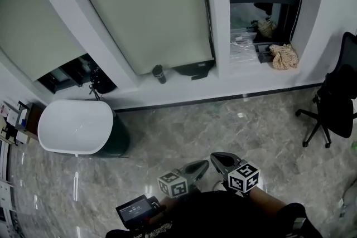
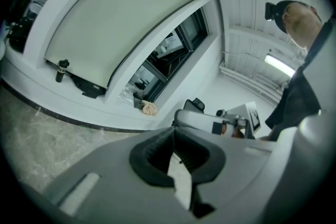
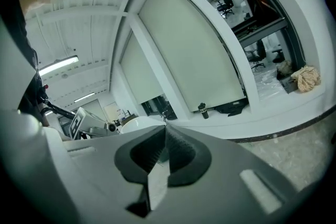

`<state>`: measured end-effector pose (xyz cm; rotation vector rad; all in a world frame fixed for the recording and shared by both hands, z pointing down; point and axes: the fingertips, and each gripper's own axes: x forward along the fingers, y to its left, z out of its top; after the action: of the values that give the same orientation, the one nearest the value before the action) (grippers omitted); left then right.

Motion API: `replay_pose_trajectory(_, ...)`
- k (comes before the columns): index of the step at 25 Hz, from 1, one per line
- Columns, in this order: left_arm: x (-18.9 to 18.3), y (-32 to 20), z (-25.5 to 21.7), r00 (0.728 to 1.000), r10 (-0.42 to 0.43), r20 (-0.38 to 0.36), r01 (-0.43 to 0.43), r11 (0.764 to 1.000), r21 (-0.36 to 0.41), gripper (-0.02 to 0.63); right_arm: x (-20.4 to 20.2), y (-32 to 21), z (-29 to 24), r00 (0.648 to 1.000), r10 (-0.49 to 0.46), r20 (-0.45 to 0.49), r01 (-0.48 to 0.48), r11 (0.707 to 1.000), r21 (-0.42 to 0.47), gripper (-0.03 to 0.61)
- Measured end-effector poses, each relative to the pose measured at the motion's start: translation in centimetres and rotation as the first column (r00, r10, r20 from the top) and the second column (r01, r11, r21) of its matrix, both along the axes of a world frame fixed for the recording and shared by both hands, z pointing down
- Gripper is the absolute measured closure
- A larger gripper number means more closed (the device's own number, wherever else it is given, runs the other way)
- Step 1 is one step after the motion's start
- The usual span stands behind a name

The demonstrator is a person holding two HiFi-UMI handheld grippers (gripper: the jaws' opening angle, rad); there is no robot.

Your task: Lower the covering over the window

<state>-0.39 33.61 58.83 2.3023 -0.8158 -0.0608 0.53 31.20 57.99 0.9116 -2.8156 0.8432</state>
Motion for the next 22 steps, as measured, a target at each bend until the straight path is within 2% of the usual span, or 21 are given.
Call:
replay_pose_trajectory(5, -1.3, -0.7, -1.3, 1.000, -0.028, -0.001, 0.028, 0.999, 0.042, 0.612, 0.6, -0.4, -1.1, 0.998, 0.054, 0.022, -0.054, 0.999, -0.002, 0.571)
replay_pose_trajectory(22, -2.6, 0.3, -1.5, 0.998, -0.058, -0.002, 0.058, 0.997, 0.044, 0.612, -0.6, 0.0, -1.2, 0.999, 0.030, 0.030, -0.029, 0.999, -0.030, 0.571)
